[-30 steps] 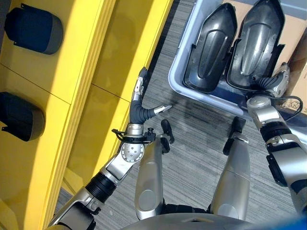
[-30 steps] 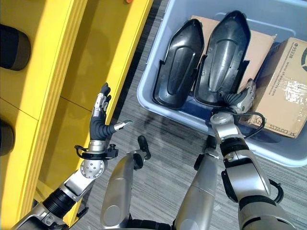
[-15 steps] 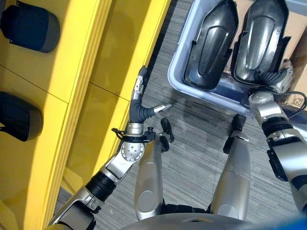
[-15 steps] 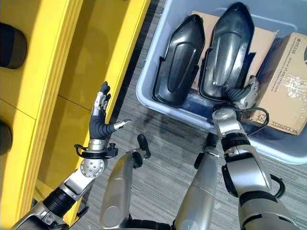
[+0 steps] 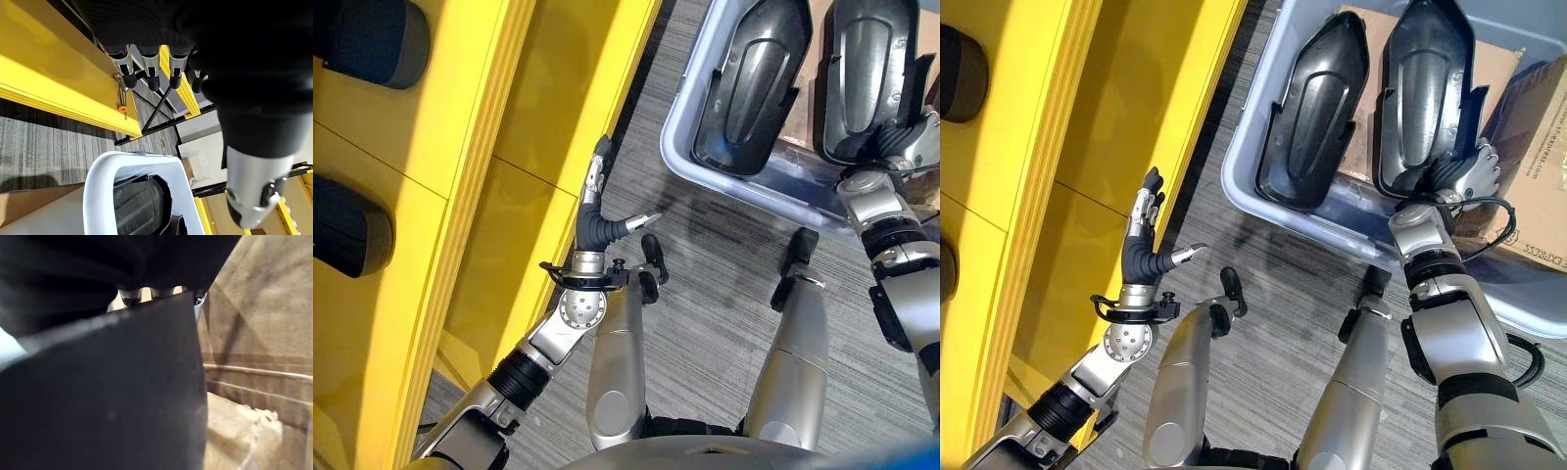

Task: Move parts from the plastic box to the shelf.

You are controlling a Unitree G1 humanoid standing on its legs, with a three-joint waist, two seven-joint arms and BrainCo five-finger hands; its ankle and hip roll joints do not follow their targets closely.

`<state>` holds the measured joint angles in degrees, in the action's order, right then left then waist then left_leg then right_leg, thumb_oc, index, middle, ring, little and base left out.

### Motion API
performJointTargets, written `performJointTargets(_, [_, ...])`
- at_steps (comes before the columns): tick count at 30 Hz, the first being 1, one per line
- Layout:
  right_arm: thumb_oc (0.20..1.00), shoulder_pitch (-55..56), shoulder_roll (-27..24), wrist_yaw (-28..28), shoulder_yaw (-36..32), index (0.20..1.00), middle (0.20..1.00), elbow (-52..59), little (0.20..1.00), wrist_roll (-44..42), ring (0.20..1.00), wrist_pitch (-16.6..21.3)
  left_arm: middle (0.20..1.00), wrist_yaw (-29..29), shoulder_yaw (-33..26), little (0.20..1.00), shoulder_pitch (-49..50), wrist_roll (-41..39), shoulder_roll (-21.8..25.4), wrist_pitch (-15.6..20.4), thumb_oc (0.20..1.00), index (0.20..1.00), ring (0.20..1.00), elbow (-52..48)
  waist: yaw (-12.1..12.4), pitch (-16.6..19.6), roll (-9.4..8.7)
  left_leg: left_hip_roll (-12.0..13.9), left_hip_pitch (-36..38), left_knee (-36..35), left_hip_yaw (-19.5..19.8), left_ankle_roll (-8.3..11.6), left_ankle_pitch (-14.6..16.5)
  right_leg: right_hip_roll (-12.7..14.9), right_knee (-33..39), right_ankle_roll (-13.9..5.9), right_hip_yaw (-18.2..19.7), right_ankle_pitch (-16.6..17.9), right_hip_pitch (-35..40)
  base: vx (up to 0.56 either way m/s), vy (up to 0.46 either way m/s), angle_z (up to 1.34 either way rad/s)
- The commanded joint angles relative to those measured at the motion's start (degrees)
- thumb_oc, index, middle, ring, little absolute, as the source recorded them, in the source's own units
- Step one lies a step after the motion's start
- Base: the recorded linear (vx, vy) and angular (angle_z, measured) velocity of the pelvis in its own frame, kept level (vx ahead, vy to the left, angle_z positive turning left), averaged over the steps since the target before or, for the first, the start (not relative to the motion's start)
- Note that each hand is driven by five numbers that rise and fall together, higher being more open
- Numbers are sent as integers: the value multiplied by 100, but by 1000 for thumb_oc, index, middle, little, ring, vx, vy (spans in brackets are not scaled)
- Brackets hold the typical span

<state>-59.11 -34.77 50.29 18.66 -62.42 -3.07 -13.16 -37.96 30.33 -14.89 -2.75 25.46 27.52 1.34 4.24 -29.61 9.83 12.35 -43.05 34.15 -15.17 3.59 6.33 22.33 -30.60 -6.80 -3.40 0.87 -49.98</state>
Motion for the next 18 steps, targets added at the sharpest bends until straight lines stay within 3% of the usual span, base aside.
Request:
performJointTargets(1, [200, 88, -9, -386, 458, 200, 200, -252, 200, 99, 200, -174, 1000, -124, -63, 1000, -13, 147, 10, 476, 1000, 1000, 1000, -305, 173, -18, 547, -149, -228, -227, 357, -84, -163, -29, -1277, 245, -338, -797, -108, 0, 0, 0])
performJointTargets(6, [200, 190, 15, -128, 434, 200, 200, -319, 200, -119, 200, 284, 1000, -126, -72, 1000, -7, 217, 2, 575, 1000, 1000, 1000, -257, 166, -18, 525, -131, -125, -327, 332, -86, -205, -58, -1181, 243, -355, -764, -11, 0, 0, 0])
performJointTargets(10, [200, 302, 57, 208, 230, 200, 200, -40, 200, -193, 200, 1137, 1000, -118, -93, 1000, 5, 239, 18, 586, 1000, 1000, 1000, -224, 127, -18, 476, -127, 119, -502, 292, -49, -261, -87, -987, 209, -384, -710, 235, -4, -1, -1])
performJointTargets(13, [200, 903, 167, 763, -231, 200, 200, 889, 200, -38, 200, 2009, 1000, -221, -213, 1000, 169, 291, 16, 617, 1000, 1000, 1000, -230, -27, -18, 350, -76, 732, -818, 156, -3, -308, -150, -588, 138, -378, -604, 773, -2, 11, -2])
performJointTargets(18, [200, 1415, 308, 994, -523, 200, 200, 1997, 200, 546, 200, 2369, 1000, -308, -338, 1000, 339, 316, 31, 696, 1000, 1000, 1000, -237, -171, -18, 205, -58, 1319, -1099, 36, 31, -351, -186, -250, 68, -396, -524, 1322, 9, 22, -6])
